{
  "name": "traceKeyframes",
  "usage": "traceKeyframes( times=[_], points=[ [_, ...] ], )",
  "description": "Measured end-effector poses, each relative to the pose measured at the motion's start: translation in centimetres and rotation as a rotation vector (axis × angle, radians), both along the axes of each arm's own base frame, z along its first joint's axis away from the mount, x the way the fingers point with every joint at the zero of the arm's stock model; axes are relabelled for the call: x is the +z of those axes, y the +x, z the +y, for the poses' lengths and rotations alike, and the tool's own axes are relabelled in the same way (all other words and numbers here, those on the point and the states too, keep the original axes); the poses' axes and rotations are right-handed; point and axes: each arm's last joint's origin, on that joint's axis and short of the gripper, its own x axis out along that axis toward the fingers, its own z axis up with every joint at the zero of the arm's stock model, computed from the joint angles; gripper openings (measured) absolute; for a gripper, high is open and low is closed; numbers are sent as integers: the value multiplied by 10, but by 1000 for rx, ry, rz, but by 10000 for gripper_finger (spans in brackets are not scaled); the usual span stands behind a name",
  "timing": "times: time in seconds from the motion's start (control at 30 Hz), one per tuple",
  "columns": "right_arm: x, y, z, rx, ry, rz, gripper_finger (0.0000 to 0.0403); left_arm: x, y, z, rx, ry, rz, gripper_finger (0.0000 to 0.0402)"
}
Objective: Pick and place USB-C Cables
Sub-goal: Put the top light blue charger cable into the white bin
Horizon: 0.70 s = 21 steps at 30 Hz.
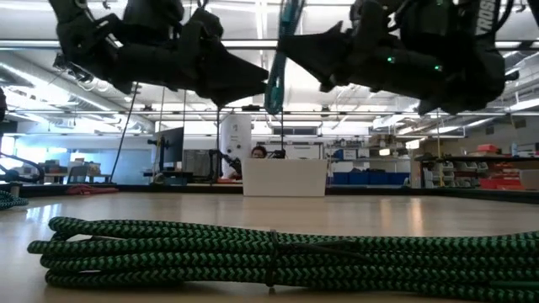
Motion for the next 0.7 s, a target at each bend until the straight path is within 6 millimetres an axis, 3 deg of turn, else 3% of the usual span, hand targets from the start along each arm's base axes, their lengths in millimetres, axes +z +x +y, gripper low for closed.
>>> traceKeyframes(
  times=[0.2,0.47,0.7],
  points=[
    [-3,7,1,8,-17,2,23,-7,18,-3,-44,19,11,285],
    [-6,0,-1,-51,-5,19,23,-15,15,-3,-98,32,127,235],
    [-11,-6,-4,-110,5,44,23,-15,12,-2,-167,27,158,226]
  ],
)
